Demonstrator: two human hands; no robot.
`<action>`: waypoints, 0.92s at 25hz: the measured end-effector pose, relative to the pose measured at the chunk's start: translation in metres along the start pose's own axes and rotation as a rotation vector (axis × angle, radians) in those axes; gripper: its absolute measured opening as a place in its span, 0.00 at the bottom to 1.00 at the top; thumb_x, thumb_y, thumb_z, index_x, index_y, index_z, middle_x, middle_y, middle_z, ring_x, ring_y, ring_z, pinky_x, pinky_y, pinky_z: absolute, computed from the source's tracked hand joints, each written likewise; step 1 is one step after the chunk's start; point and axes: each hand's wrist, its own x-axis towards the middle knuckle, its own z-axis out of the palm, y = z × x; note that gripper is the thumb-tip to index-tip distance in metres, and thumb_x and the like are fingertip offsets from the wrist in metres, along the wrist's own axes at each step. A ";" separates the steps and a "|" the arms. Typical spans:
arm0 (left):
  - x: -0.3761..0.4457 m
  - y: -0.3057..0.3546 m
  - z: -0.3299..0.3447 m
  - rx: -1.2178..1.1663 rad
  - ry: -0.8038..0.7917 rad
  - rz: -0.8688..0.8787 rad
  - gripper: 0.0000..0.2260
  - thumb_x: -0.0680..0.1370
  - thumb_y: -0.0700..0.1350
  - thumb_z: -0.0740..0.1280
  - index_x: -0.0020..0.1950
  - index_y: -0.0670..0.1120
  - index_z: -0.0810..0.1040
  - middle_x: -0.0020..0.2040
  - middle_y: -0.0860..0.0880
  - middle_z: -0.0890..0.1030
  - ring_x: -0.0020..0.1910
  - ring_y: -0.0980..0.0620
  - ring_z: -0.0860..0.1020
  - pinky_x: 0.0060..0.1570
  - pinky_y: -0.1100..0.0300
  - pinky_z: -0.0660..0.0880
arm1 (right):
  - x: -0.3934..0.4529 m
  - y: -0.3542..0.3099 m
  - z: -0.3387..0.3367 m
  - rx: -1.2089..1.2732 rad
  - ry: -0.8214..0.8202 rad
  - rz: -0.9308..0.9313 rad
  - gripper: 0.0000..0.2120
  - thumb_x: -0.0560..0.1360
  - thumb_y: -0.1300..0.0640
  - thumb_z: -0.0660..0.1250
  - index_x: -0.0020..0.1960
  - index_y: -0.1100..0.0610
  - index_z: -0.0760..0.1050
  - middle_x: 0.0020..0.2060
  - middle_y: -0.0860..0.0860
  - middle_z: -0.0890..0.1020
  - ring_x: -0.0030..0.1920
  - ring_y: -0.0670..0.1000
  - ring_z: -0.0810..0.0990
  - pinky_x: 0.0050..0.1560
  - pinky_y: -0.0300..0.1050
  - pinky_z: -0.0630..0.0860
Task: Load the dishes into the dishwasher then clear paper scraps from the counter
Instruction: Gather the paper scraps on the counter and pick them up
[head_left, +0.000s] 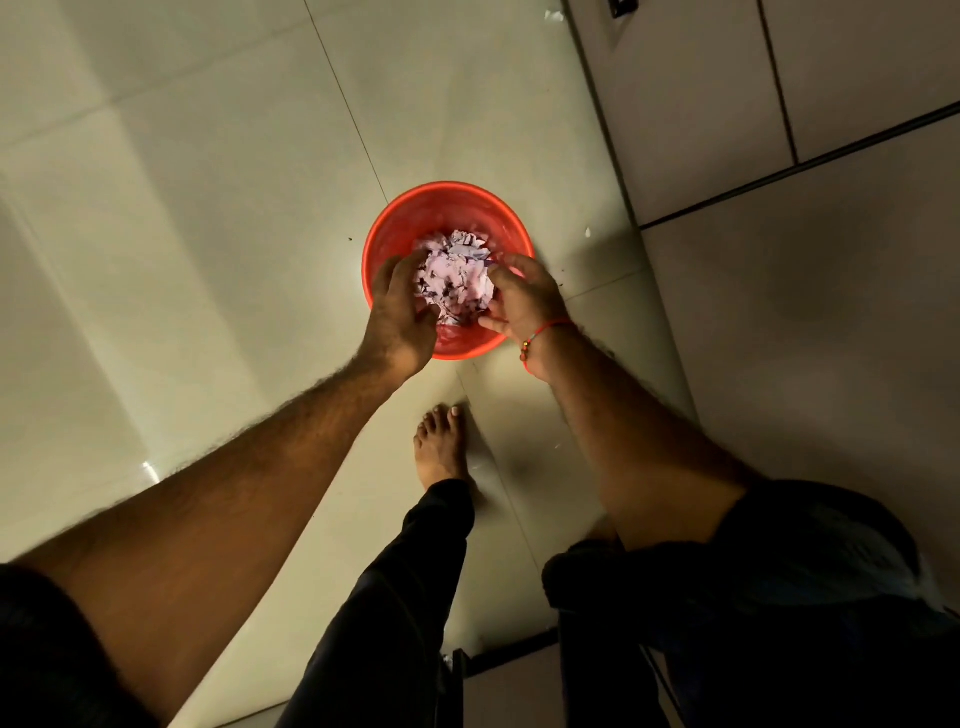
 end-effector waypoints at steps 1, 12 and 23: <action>-0.012 -0.004 0.007 -0.012 -0.016 -0.006 0.30 0.75 0.37 0.65 0.77 0.45 0.64 0.74 0.41 0.62 0.66 0.34 0.74 0.65 0.40 0.74 | -0.008 -0.001 -0.001 -0.003 -0.006 -0.006 0.12 0.81 0.59 0.62 0.64 0.56 0.72 0.49 0.52 0.76 0.43 0.49 0.77 0.39 0.45 0.78; -0.116 0.119 -0.033 0.014 -0.036 0.083 0.25 0.74 0.36 0.68 0.72 0.40 0.71 0.74 0.37 0.62 0.75 0.39 0.63 0.76 0.49 0.62 | -0.180 -0.041 -0.037 0.027 -0.018 -0.151 0.07 0.81 0.61 0.61 0.58 0.56 0.74 0.41 0.50 0.79 0.35 0.45 0.77 0.26 0.34 0.75; -0.278 0.340 -0.045 0.052 -0.289 0.471 0.22 0.79 0.38 0.68 0.72 0.49 0.72 0.77 0.44 0.59 0.63 0.46 0.75 0.66 0.56 0.71 | -0.438 -0.091 -0.181 -0.028 0.179 -0.520 0.08 0.80 0.57 0.63 0.58 0.53 0.77 0.49 0.51 0.82 0.41 0.48 0.79 0.35 0.40 0.75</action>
